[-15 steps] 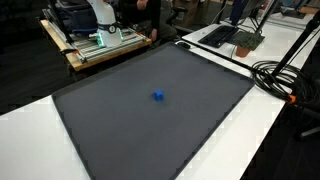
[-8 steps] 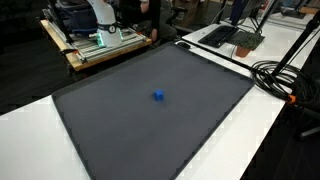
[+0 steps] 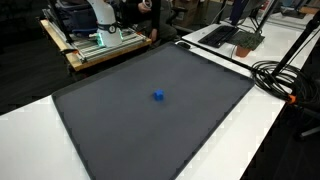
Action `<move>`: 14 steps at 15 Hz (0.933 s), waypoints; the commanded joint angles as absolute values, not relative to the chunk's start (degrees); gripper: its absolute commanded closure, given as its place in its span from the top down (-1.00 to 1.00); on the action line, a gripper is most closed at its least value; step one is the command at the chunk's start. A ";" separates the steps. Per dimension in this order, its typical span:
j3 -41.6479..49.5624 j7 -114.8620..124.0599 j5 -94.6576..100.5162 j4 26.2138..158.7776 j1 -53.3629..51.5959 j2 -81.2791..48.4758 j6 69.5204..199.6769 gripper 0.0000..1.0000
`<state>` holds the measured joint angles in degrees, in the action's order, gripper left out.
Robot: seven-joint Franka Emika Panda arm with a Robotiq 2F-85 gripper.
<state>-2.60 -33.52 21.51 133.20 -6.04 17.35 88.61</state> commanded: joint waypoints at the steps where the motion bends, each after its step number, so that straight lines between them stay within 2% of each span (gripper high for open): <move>1: -2.12 -33.37 21.58 133.02 -6.59 17.30 88.42 1.00; 5: -2.68 -33.80 23.33 133.51 -6.81 17.03 87.64 1.00; 14: -2.84 -51.72 34.97 145.86 -9.41 19.18 91.63 1.00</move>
